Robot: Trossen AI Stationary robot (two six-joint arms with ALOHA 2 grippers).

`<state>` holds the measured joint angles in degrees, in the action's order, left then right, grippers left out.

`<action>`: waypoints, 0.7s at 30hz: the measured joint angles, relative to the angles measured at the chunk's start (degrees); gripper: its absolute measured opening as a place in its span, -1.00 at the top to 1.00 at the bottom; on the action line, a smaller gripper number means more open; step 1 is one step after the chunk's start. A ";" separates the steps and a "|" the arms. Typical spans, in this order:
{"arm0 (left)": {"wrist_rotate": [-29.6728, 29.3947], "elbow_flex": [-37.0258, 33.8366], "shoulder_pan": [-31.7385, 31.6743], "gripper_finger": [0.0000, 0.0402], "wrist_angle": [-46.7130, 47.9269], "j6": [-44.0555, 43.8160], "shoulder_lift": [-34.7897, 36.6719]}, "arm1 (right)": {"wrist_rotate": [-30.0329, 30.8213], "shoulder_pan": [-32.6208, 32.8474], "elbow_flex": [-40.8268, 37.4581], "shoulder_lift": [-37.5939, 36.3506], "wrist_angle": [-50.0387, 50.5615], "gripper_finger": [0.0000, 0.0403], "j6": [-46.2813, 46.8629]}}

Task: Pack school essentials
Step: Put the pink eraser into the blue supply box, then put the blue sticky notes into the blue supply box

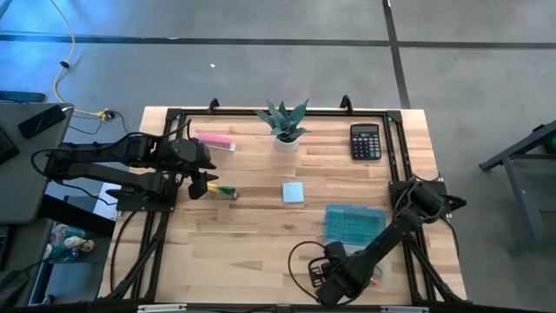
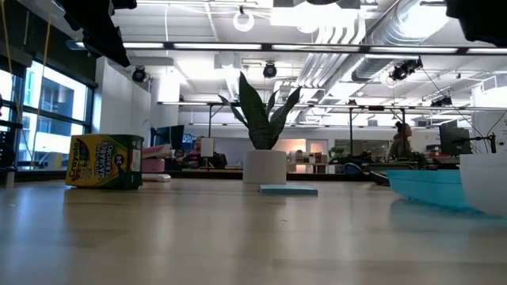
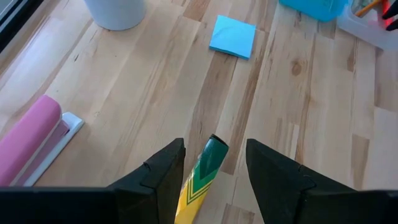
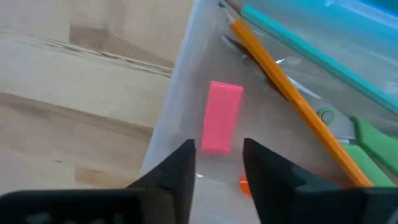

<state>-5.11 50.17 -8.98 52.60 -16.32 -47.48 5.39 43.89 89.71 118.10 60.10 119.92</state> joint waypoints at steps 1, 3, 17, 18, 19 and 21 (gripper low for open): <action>-0.01 0.00 0.00 0.20 0.00 0.00 0.00 | 0.02 -0.01 0.00 -0.34 0.04 0.34 -0.27; 0.01 0.00 0.01 0.20 0.00 0.00 0.00 | 0.23 -0.01 0.00 -1.19 0.73 0.22 -0.35; -0.10 0.00 -0.01 -0.20 0.33 0.00 0.00 | 10.14 0.01 0.07 -7.72 9.65 0.01 4.61; -0.12 0.00 0.00 -0.23 0.33 0.00 0.00 | 10.66 0.01 0.07 -7.96 9.68 0.01 4.61; -0.12 0.00 -0.01 -0.25 0.33 0.01 0.00 | 11.01 -0.01 0.07 -8.15 9.64 0.02 4.63; -0.12 0.00 -0.01 -0.30 0.33 0.00 -0.17 | 11.73 -0.03 0.07 -8.44 9.73 0.02 4.97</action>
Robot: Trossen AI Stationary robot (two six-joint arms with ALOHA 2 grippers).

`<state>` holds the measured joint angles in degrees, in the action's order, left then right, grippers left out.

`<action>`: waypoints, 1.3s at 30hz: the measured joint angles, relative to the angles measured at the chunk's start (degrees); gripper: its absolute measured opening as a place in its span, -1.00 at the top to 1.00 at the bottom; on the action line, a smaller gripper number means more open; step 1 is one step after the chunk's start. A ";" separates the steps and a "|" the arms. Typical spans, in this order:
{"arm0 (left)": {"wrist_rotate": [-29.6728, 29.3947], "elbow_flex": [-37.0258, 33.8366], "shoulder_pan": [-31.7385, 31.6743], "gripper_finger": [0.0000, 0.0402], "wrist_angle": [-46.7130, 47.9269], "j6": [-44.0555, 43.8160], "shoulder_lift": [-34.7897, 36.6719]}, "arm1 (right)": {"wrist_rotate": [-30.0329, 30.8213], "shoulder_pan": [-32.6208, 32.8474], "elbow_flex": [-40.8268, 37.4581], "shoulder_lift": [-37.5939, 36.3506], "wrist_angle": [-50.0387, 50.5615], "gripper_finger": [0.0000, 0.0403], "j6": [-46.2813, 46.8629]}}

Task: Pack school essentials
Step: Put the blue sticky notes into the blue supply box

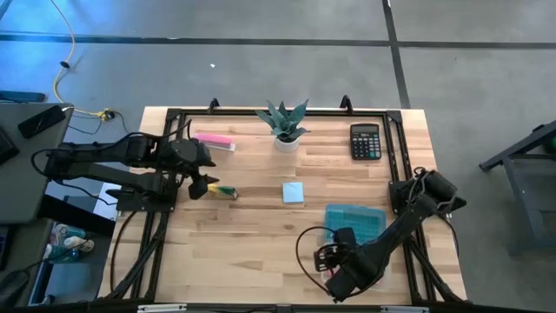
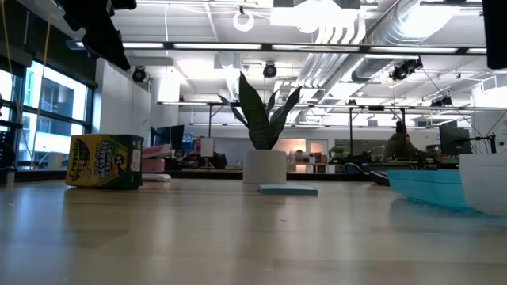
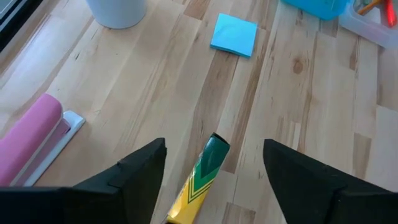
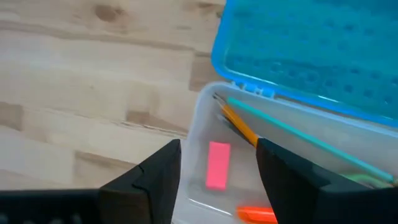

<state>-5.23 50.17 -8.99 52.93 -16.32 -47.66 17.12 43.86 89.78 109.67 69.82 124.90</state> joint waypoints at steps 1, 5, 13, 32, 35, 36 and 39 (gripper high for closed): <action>0.00 0.00 0.00 -0.31 0.01 0.02 -0.19 | 0.74 -0.05 0.00 -0.11 -0.09 0.02 0.32; 0.77 0.00 0.00 -0.32 -0.02 0.56 -1.40 | 5.60 -0.42 0.03 -1.02 -0.75 0.02 1.22; 3.58 -0.02 0.00 -0.33 0.00 3.26 -3.57 | 9.87 -5.03 0.04 -1.49 -3.99 0.02 -0.47; 3.26 -4.10 0.00 -0.33 -4.54 6.74 15.48 | 13.80 -21.49 0.07 -1.49 -25.02 0.02 -23.32; 3.56 -7.45 0.02 -0.33 -8.51 3.96 22.21 | 14.02 -23.50 0.07 -1.49 -27.26 0.02 -26.13; 3.56 -8.66 0.02 -0.33 -10.09 3.02 24.43 | 14.02 -24.12 0.07 -1.49 -27.77 0.02 -26.88; 3.22 -12.68 0.01 -0.33 -15.00 -0.06 30.92 | 14.04 -25.80 0.07 -1.49 -28.26 0.02 -27.91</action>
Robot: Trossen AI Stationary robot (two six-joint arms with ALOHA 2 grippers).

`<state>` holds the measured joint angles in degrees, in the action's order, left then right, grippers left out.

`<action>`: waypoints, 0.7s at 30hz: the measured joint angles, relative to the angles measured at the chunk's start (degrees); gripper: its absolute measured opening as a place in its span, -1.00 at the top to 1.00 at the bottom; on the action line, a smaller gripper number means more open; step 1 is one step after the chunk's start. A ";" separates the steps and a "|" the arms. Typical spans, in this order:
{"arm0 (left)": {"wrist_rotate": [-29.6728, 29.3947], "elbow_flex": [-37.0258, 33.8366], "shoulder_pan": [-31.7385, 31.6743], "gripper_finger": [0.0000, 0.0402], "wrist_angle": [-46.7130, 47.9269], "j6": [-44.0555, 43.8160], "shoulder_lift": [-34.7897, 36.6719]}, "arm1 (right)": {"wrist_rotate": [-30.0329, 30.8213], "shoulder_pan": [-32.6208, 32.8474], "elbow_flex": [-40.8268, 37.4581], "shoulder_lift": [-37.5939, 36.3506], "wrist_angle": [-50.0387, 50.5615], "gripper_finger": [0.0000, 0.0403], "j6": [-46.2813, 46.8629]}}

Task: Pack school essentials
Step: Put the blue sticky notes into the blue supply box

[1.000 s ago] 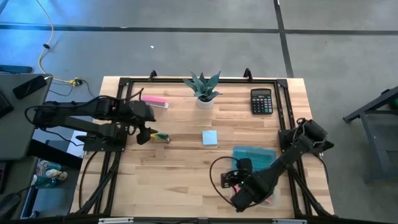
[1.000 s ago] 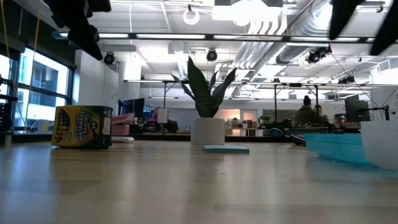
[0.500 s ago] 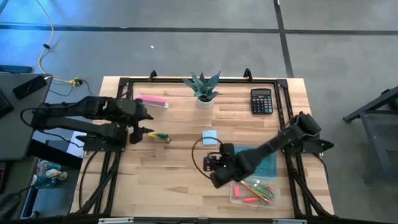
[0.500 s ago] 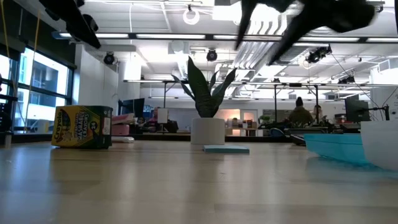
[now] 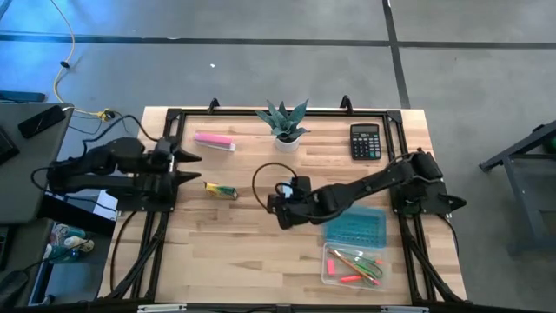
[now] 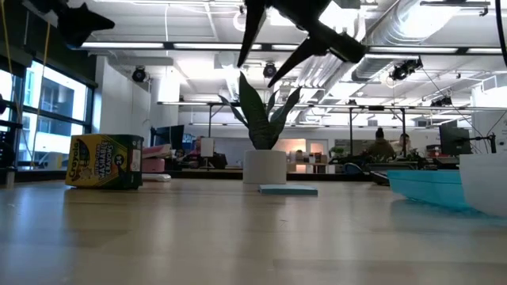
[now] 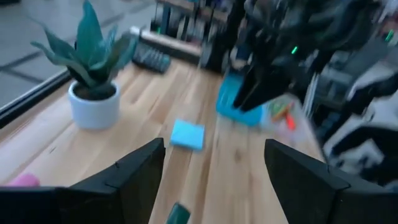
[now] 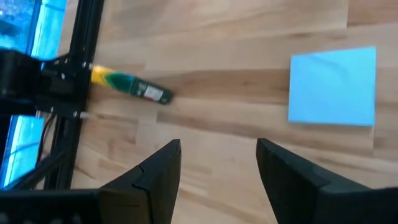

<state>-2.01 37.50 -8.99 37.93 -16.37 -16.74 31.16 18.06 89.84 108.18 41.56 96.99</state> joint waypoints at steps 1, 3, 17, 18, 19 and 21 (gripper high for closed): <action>-0.07 -1.45 -0.01 -0.33 -1.25 -0.87 2.03 | 0.00 -0.48 0.00 0.00 0.00 0.02 0.00; -0.12 -4.22 0.00 -0.33 -3.55 -2.06 5.73 | 0.00 -1.31 0.00 0.00 -0.11 0.02 -0.20; 0.27 -20.46 0.02 -0.11 -19.09 -7.56 16.03 | -2.52 -4.48 0.00 0.00 -0.16 0.02 -10.69; 0.27 -21.50 0.01 -0.05 -19.74 -7.68 15.96 | -3.49 -4.87 0.00 0.00 0.01 0.02 -12.00; 0.27 -22.43 0.00 0.01 -20.37 -7.70 15.97 | -4.53 -5.31 0.00 0.00 -0.02 0.02 -13.34; 0.05 -23.75 0.02 0.15 -22.84 -7.71 16.06 | -6.77 -6.19 0.00 0.00 -0.01 0.02 -15.80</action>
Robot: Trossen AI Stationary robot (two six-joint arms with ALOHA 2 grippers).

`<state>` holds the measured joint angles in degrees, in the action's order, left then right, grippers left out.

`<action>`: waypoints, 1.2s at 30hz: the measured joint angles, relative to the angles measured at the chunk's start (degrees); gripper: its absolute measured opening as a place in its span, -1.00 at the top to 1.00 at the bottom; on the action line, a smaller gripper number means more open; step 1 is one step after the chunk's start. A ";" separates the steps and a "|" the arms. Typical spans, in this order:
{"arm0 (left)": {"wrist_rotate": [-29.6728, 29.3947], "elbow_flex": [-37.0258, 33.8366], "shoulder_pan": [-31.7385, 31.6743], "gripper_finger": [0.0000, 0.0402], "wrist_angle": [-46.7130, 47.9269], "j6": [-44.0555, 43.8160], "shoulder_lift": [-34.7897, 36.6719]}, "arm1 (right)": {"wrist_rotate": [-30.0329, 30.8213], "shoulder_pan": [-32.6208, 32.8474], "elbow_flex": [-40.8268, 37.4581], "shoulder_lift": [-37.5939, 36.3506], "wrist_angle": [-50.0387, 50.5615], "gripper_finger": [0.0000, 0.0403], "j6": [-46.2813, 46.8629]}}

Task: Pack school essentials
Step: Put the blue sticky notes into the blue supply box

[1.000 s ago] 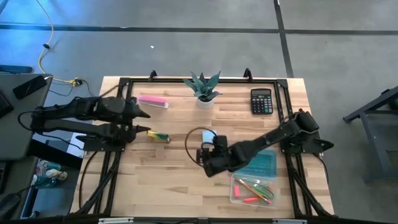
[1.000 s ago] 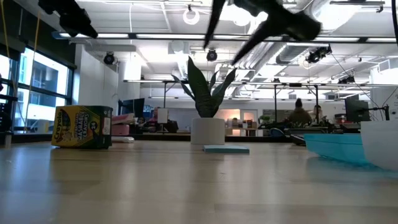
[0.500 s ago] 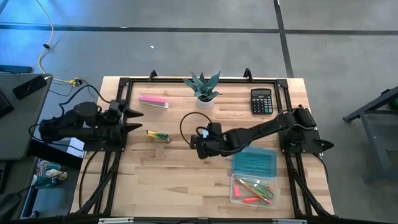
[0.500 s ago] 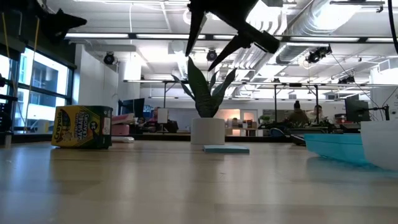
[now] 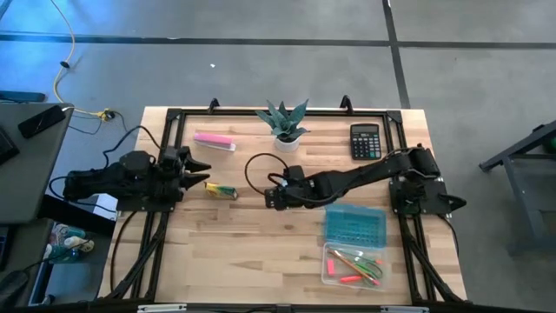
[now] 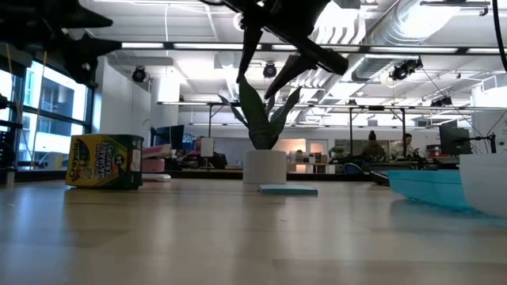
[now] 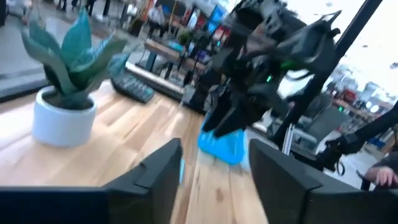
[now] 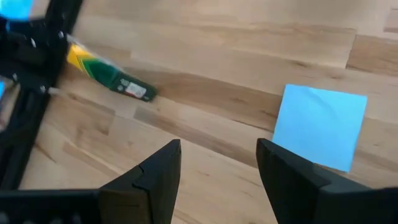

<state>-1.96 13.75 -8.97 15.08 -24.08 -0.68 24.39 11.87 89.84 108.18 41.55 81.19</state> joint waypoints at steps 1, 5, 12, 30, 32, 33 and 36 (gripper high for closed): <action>-0.04 -0.30 0.00 0.22 -0.96 0.00 0.02 | -1.04 -0.46 0.00 0.00 -0.02 0.02 -1.28; -1.48 -1.50 0.00 0.53 -1.67 0.04 -0.01 | -3.71 -2.49 0.00 0.00 -0.02 0.02 -5.88; -3.65 -4.53 -0.02 0.97 -1.62 0.05 -0.01 | -6.95 -6.33 0.00 0.00 -0.04 0.02 -10.95; -10.66 -4.82 -0.02 0.92 -1.26 6.71 -0.05 | -7.91 -11.52 0.02 0.02 1.03 0.02 -13.01; -10.64 -4.82 -0.01 0.92 -1.26 6.71 -0.05 | -8.55 -11.50 0.02 0.02 2.72 0.02 -12.01; -10.64 -4.82 0.00 0.93 -1.24 6.71 -0.05 | -8.60 -11.50 0.02 0.04 3.69 0.02 -11.62; -10.49 -4.82 -0.01 0.93 -1.24 6.71 -0.05 | -8.69 -11.48 0.02 0.04 6.54 0.02 -10.36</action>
<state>-12.45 8.93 -8.99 13.85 -17.37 -0.73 15.70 0.38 89.86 108.22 48.09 70.83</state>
